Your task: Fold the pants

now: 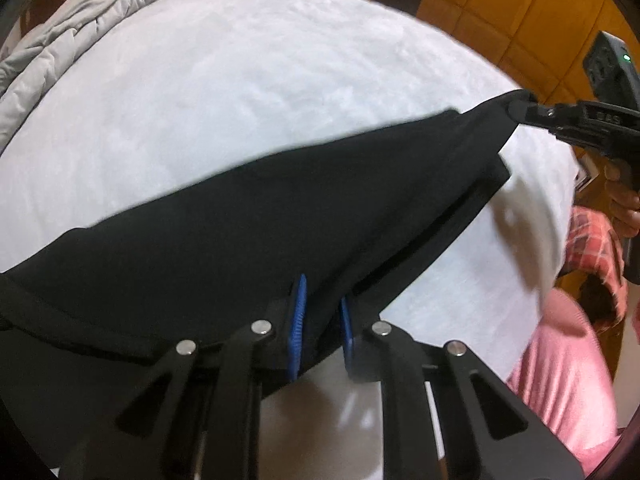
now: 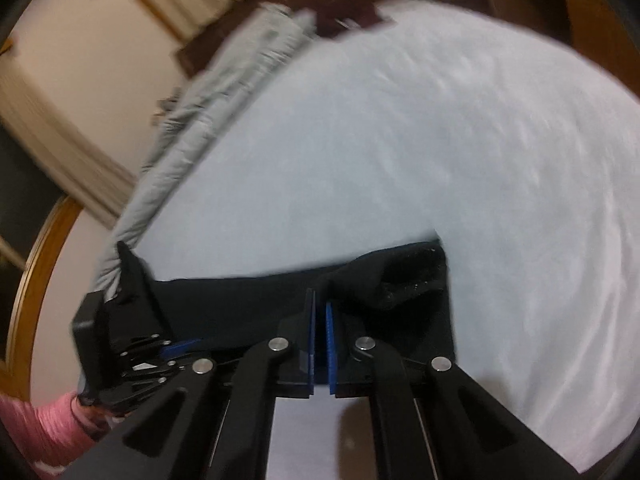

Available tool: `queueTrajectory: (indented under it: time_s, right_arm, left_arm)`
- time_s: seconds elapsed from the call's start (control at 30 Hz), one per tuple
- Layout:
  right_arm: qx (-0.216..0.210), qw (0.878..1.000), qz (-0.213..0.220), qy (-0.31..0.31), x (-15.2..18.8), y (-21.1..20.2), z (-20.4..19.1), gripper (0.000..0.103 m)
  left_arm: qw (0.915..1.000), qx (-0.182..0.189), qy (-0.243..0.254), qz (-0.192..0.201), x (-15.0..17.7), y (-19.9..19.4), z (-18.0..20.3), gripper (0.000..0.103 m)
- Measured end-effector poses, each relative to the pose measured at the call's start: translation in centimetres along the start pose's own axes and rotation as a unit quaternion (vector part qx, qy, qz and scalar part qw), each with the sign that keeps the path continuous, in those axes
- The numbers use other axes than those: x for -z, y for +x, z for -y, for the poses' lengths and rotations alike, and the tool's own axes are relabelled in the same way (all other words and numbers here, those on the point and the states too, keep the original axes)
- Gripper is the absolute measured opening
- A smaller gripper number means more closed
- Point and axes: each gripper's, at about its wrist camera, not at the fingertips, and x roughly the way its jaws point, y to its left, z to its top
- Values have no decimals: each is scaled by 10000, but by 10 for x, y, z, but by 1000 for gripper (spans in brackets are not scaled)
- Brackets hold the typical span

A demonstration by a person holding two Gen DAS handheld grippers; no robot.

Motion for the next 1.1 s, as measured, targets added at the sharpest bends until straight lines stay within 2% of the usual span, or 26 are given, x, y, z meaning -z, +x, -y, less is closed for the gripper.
queueTrajectory:
  time_s: [0.07, 0.13, 0.2, 0.23, 0.3, 0.37, 0.43, 0.47, 0.5, 0.53, 0.6, 0.63, 0.7, 0.8, 0.83, 0.87, 0.93, 0.97, 1.0, 1.03, 1.07, 1.1]
  right_arm:
    - [121, 9979, -433, 459, 11, 21, 21, 4]
    - [24, 9957, -566, 740, 18, 26, 30, 6]
    - [60, 9952, -564, 794, 18, 19, 29, 15]
    - [231, 9956, -531, 732, 15, 12, 25, 25]
    - [584, 9960, -386, 557, 10, 0, 14, 28]
    - [1182, 9922, -38, 387, 2, -16, -4, 39]
    - [1848, 9818, 425, -84, -5, -30, -34, 39]
    - [1928, 9791, 587, -273, -6, -33, -49, 39]
    - [1829, 9800, 661, -414, -7, -32, -63, 39]
    - [1452, 9861, 584, -554, -8, -24, -81, 39]
    - [695, 9951, 149, -681, -5, 7, -110, 39]
    - [482, 9964, -99, -683, -2, 24, -118, 39]
    - [344, 9959, -513, -667, 4, 57, -128, 38]
    - [622, 9893, -1223, -505, 20, 107, -122, 39]
    - [622, 9898, -1180, -502, 25, 116, -119, 39]
    - [612, 9908, -1100, -493, 26, 118, -119, 39]
    - [609, 9910, -1063, -531, 26, 116, -121, 40]
    - [601, 9910, -1071, -527, 28, 117, -121, 40]
    - [595, 9911, -1079, -502, 25, 117, -122, 40]
    - [604, 9909, -1096, -490, 24, 119, -121, 40]
    - [630, 9904, -1114, -518, 23, 121, -123, 41]
    - [682, 9896, -1133, -561, 23, 123, -126, 41]
  left_arm:
    - [9999, -112, -17, -44, 2, 14, 2, 14]
    - [9996, -259, 112, 33, 4, 16, 7, 14]
    - [9995, -265, 151, 74, 6, 15, 7, 15]
    - [9996, -229, 122, 73, 6, 15, 6, 15]
    - [9998, -183, 86, 51, 4, 15, 4, 15]
    - [9999, -154, 44, 40, 6, 15, 3, 15]
    - [9999, -115, -19, 42, 6, 15, 2, 15]
    - [9999, -94, -38, 47, 6, 15, 1, 15]
    - [9999, -87, -42, 52, 8, 15, 1, 15]
    - [9999, -77, -57, 61, 9, 15, 1, 15]
    - [9999, -53, -89, 74, 9, 14, -2, 15]
    - [9999, -32, -111, 78, 9, 14, -3, 15]
    - [9998, 42, -180, 75, 8, 14, -6, 15]
    - [9993, 150, -342, 32, 7, 10, -13, 19]
    - [9991, 189, -384, -24, 7, 7, -16, 20]
    - [9989, 236, -398, -121, 6, 2, -18, 22]
    - [9986, 126, -479, -210, 6, -9, -23, 39]
    - [9976, 54, -668, -168, 7, -21, -29, 56]
    - [9959, 66, -896, -93, 9, -32, -38, 69]
    - [9940, 86, -1086, -52, 11, -41, -47, 73]
    - [9903, 12, -1391, -61, 14, -49, -60, 80]
    - [9864, -151, -1632, -122, 15, -54, -73, 82]
